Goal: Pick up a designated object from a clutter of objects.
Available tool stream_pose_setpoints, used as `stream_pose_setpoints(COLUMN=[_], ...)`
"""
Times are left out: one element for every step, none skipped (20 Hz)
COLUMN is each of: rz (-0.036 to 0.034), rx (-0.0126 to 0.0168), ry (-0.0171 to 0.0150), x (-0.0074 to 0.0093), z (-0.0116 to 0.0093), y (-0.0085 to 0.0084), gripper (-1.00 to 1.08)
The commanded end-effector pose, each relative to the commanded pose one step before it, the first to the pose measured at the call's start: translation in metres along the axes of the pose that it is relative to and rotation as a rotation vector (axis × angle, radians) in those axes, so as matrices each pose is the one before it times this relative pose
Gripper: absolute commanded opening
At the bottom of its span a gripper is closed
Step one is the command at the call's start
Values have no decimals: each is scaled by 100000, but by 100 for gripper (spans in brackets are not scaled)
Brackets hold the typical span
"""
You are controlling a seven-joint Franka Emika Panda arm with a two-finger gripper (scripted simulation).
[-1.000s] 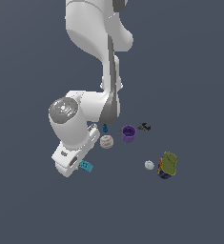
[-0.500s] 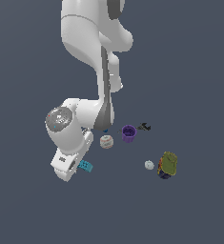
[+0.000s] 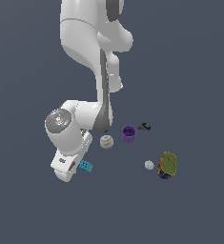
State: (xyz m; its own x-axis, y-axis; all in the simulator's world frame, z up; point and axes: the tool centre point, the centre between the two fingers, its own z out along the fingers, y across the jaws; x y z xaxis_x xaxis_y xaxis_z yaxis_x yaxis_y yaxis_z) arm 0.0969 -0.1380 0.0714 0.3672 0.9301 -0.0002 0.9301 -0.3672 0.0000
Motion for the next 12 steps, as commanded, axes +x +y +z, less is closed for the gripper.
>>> stream_pose_setpoints(rz=[-61, 0, -48, -48, -48, -48, 0, -68, 0, -48, 0, -48], rx=[51, 0, -7, -7, -7, -7, 0, -10, 0, -8, 0, -9], ry=[-5, 0, 3, 3, 3, 3, 0, 5, 0, 3, 0, 2], x=[10, -18, 8, 4, 0, -4, -32, 17, -22, 15, -10, 27], z=[446, 323, 389, 458, 525, 584, 550, 464, 393, 310, 237, 153], y=[-29, -4, -12, -15, -18, -20, -13, -16, -1, 2, 16, 21], gripper=[100, 100, 100, 100, 100, 100, 100, 100, 100, 100, 100, 100])
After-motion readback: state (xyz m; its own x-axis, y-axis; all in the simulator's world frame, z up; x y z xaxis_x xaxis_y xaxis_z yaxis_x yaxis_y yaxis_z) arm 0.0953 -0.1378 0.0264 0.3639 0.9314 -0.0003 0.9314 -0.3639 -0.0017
